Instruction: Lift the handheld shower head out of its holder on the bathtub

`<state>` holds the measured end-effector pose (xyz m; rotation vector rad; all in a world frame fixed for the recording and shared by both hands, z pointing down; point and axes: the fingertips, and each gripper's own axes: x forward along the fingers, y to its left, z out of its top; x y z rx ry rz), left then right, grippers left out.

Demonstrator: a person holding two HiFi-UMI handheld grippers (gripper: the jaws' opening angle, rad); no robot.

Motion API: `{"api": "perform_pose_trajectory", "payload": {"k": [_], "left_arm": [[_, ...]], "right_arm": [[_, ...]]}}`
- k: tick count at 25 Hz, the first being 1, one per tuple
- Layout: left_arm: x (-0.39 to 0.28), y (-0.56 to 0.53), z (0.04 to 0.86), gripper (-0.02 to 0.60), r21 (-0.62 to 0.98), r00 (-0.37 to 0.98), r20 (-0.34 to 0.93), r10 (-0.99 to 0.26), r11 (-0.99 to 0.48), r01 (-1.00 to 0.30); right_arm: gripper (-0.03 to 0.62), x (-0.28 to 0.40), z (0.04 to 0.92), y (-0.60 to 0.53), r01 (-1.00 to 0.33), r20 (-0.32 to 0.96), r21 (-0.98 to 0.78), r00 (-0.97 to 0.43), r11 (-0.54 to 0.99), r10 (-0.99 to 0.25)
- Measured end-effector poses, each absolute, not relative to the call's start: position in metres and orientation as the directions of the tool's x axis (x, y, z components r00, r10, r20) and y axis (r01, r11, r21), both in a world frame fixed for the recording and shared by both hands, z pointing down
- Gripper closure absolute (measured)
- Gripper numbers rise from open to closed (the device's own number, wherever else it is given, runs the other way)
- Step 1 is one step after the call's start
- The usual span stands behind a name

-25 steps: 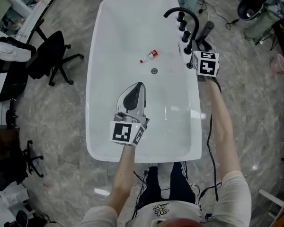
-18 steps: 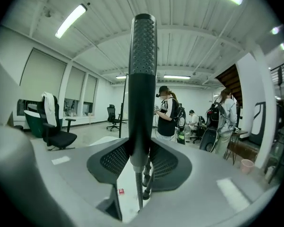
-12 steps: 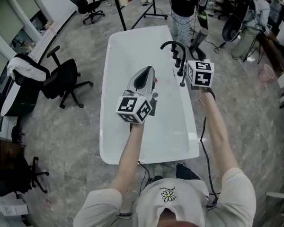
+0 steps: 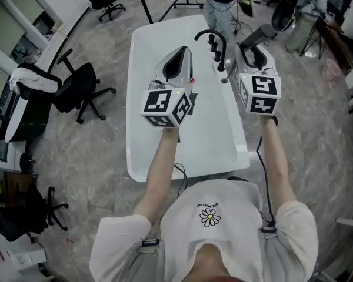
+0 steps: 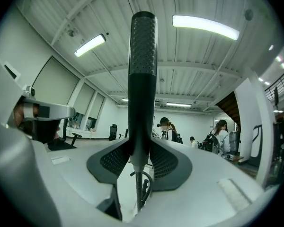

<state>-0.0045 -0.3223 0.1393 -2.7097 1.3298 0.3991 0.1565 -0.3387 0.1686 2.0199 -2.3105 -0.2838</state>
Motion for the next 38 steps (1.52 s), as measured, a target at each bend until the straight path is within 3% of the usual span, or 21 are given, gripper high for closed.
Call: {"api": "perform_pose_trajectory", "payload": {"k": [12,38], "left_arm": [[0.000,-0.286,0.193,0.581,0.027,0.565,-0.199,-0.800,-0.581,-0.813],[0.016,-0.283,0.203,0.581,0.023,0.580,-0.182,-0.794,-0.593,-0.805]], "right_arm": [[0.442,0.137,0.201,-0.249,-0.981,-0.065,0.062,-0.189,0.185,-0.980],[0.442,0.153,0.212,-0.241,-0.985,-0.032,0.051,-0.167,0.165,-0.986]]}}
